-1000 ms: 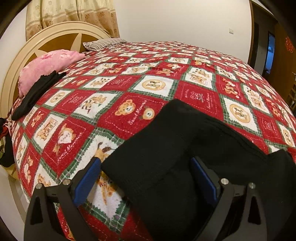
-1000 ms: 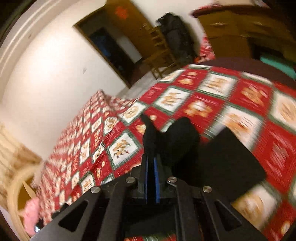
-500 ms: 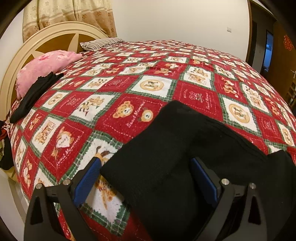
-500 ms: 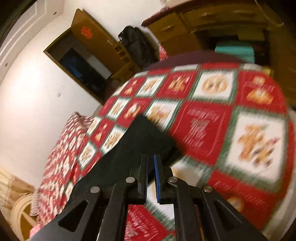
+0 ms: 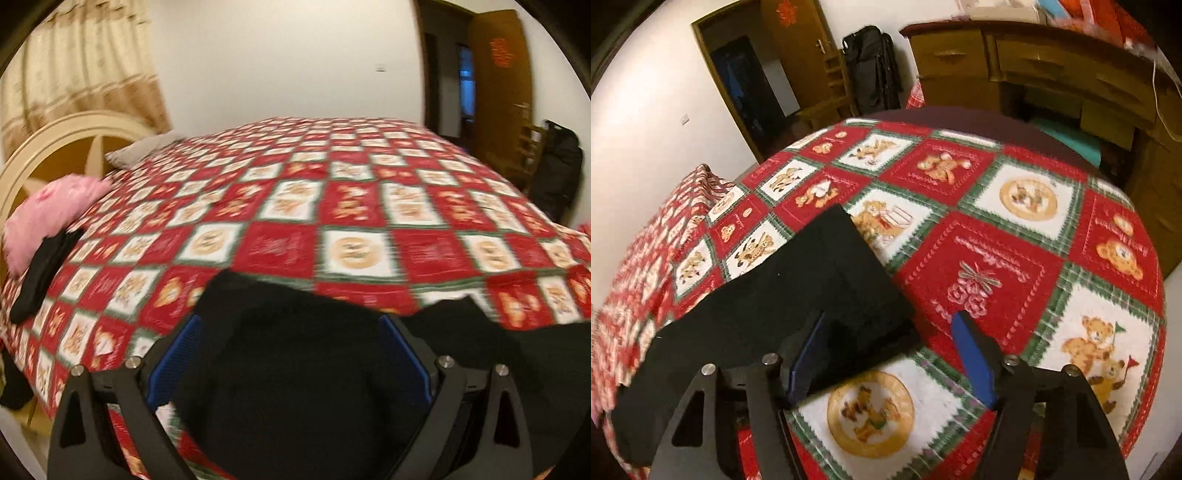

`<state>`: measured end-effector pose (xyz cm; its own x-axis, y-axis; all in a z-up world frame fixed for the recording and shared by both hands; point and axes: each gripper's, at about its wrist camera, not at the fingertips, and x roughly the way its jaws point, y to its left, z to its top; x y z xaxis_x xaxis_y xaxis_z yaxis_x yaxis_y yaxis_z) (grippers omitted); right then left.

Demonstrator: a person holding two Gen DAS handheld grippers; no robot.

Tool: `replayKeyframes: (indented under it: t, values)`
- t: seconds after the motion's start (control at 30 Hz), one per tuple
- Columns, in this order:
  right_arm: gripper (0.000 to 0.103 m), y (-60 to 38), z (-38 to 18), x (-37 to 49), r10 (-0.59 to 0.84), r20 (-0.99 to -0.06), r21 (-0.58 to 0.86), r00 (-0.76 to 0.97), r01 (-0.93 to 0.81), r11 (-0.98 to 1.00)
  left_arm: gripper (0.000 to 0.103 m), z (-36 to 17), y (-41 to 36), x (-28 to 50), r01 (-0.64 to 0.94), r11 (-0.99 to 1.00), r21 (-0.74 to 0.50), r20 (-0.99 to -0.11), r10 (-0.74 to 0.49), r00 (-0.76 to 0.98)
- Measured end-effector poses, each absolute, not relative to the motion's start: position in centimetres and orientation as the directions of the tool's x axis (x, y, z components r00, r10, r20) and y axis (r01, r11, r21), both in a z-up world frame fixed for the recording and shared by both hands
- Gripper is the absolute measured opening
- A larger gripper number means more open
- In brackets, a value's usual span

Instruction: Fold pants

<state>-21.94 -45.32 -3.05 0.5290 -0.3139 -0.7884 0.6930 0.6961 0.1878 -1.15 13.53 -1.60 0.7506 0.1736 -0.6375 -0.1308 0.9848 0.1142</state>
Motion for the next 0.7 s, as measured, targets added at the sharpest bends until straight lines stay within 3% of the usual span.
replayKeyframes:
  t: [0.07, 0.13, 0.17, 0.2, 0.3, 0.5, 0.7]
  values:
    - [0.060, -44.6, -3.1, -20.9, -0.317, -0.795, 0.156, 0.517, 0.680, 0.717, 0.098, -1.5, 12.3, -1.1, -0.097, 0.989, 0.108, -0.643, 0.144, 0.752]
    - [0.039, -44.1, -3.1, -20.2, -0.319, -0.804, 0.129, 0.503, 0.670, 0.731, 0.098, -1.7, 11.2, -1.1, -0.075, 0.992, 0.101, -0.654, 0.123, 0.746]
    - [0.018, -44.2, -3.1, -20.0, -0.284, -0.808, 0.163, 0.516, 0.659, 0.734, 0.098, -1.9, 10.5, -1.0, -0.061, 0.994, 0.092, -0.664, 0.107, 0.740]
    - [0.015, -44.4, -3.0, -20.0, -0.266, -0.809, 0.187, 0.524, 0.659, 0.729, 0.098, -2.0, 10.0, -1.0, -0.045, 0.996, 0.082, -0.672, 0.089, 0.735]
    - [0.012, -44.8, -1.0, -20.5, -0.262, -0.769, 0.221, 0.583, 0.627, 0.747, 0.098, -2.2, 8.3, -1.5, -0.003, 0.997, 0.073, -0.679, 0.051, 0.732]
    - [0.012, -43.8, 5.8, -21.7, -0.329, -0.632, 0.149, 0.702, 0.526, 0.837, 0.098, -2.1, 5.1, -2.5, 0.078, 0.992, 0.098, -0.680, 0.009, 0.733]
    - [0.012, -46.3, 0.8, -21.6, -0.262, -0.732, 0.159, 0.628, 0.533, 0.831, 0.098, -3.2, 2.6, -3.0, 0.137, 0.982, 0.128, -0.696, -0.009, 0.718]
